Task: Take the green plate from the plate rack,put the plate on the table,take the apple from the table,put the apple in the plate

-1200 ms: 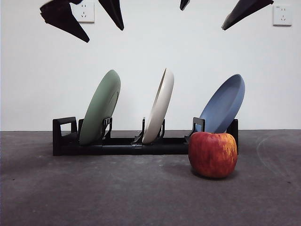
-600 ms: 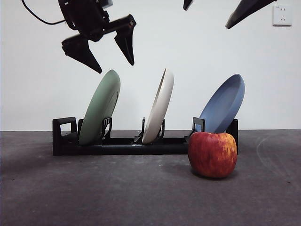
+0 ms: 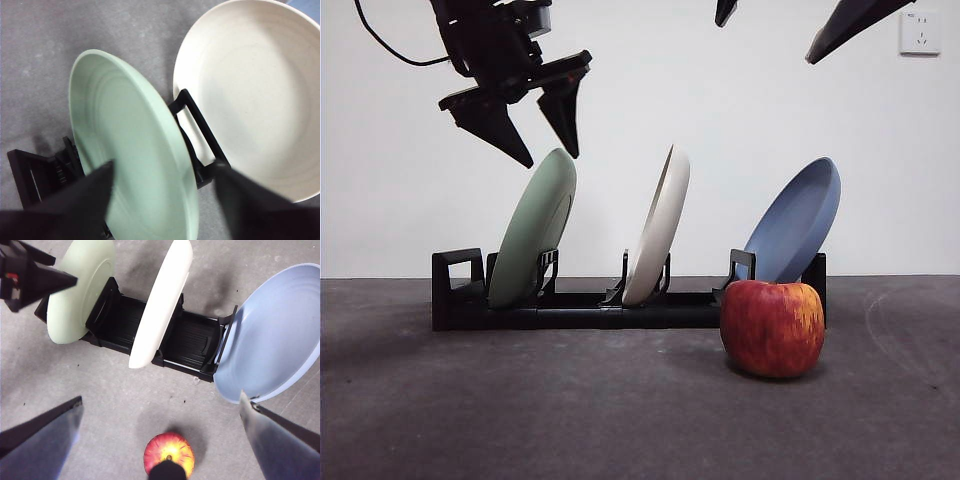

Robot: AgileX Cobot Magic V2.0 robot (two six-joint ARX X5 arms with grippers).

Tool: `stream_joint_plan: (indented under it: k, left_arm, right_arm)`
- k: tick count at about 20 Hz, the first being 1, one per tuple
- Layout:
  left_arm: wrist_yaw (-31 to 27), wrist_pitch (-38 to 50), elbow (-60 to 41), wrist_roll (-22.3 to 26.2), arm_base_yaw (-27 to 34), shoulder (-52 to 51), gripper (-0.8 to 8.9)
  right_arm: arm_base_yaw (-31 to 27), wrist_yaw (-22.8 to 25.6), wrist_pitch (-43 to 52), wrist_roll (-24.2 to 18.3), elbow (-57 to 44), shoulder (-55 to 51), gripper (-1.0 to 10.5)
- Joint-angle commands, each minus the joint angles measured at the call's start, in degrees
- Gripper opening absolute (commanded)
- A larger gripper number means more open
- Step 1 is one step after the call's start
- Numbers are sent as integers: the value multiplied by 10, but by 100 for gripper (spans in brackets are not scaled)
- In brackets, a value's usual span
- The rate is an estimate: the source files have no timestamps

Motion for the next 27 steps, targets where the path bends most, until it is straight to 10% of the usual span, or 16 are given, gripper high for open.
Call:
stream_joint_plan:
  k: [1, 17, 27]
  left_arm:
    - [2, 0, 1, 7, 1, 5, 84]
    - [61, -80, 131, 11, -4, 5, -9]
    - [60, -366, 406, 87, -70, -7, -9]
  right_arm:
    - [0, 2, 0, -4, 3, 2, 720]
    - [0, 4, -5, -4, 3, 2, 720]
    - [-9, 47, -10, -24, 11, 2, 720]
